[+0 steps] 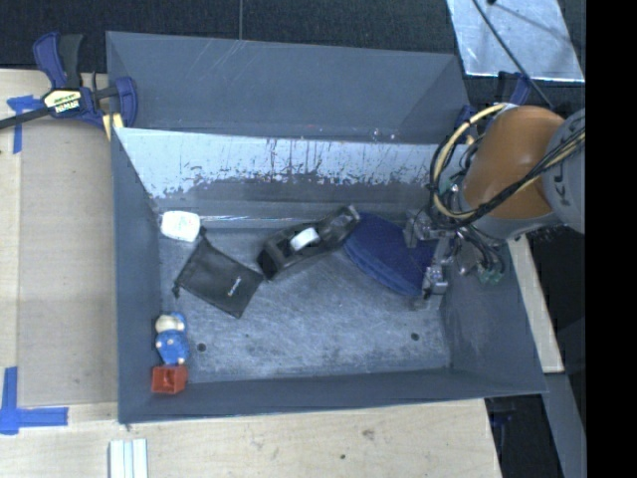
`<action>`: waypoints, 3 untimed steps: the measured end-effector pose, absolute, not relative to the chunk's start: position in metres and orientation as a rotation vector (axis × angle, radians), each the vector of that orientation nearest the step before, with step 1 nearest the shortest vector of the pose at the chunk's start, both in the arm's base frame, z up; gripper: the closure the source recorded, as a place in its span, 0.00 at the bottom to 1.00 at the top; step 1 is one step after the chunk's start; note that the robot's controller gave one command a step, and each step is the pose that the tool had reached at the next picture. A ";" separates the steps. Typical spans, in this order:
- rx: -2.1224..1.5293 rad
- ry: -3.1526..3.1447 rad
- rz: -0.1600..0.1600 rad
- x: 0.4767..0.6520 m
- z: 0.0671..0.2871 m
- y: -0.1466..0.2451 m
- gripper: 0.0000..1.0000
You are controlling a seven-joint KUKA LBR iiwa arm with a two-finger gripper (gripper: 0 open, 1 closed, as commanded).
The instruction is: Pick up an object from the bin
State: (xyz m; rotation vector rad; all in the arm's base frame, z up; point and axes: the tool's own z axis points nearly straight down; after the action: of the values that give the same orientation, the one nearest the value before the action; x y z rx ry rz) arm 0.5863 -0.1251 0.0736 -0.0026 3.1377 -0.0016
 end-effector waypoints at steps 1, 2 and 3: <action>-0.005 3.144 -0.003 0.585 0.078 -0.127 1.00; 0.256 3.162 -0.003 0.612 0.070 -0.129 1.00; 0.261 3.122 -0.003 0.543 0.073 -0.109 1.00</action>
Offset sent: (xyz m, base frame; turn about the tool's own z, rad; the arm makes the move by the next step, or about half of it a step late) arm 0.0000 0.0000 0.0000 0.0000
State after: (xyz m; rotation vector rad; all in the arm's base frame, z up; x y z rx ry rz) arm 0.5431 -0.1093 0.0729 0.2610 3.1223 -0.0032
